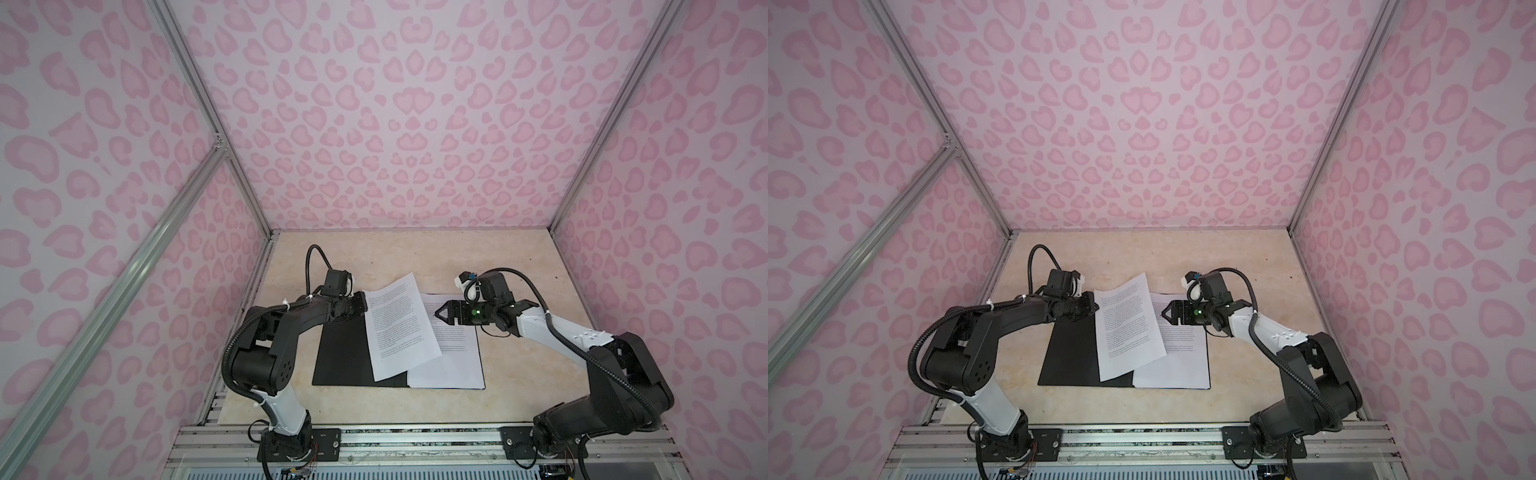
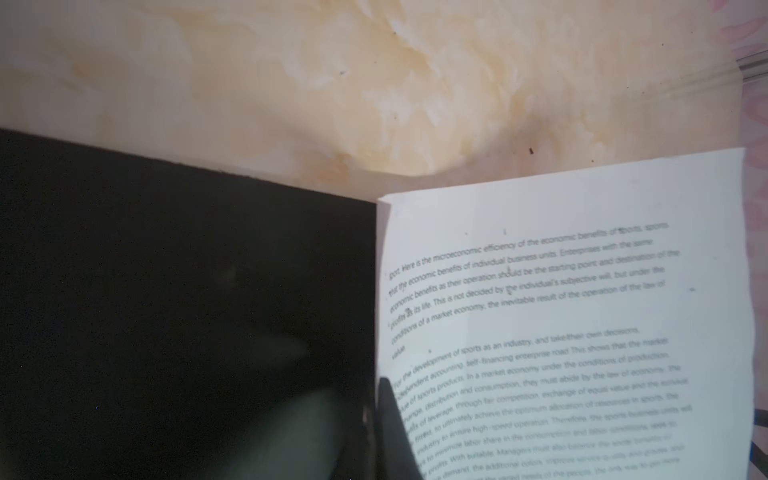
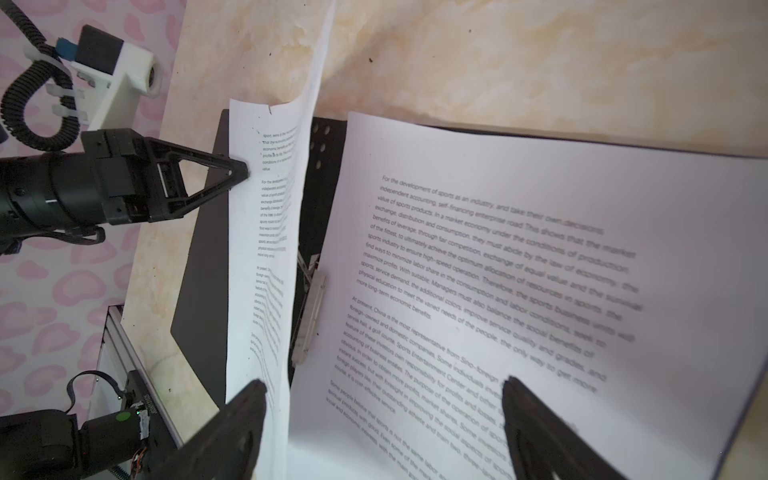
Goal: Put the files into the folder
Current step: 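Carry the sheet over the folder stack with the right gripper while the left withdraws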
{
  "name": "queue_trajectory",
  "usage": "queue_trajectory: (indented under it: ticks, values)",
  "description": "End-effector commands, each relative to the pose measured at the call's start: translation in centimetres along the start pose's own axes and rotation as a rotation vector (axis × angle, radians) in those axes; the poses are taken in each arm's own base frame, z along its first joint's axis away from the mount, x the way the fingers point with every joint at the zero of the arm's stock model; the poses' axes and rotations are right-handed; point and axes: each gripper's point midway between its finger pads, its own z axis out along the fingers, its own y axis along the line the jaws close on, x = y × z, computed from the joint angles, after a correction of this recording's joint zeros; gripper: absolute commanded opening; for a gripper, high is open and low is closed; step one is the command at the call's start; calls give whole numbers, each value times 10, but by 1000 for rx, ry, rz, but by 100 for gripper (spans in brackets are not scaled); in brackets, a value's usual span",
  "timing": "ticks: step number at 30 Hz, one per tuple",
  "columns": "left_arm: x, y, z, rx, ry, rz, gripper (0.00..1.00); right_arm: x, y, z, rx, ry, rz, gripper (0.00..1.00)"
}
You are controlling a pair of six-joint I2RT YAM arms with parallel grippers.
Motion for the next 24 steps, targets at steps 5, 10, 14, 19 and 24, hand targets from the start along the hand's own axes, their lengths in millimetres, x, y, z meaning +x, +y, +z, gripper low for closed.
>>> queue_trajectory:
  ticks: [5,10,14,19,24]
  values:
    - [1,3,0,-18,-9,8,3,-2,32,27,-130,16,-4,86]
    - [5,1,2,-8,0,11,3,-4,43,36,-178,36,9,78]
    - [7,-2,5,4,8,13,3,-4,47,47,-185,72,6,61]
    - [7,-4,6,19,10,13,3,-3,48,59,-179,109,28,41]
    - [7,-5,6,22,11,12,3,-3,45,64,-167,118,63,21]
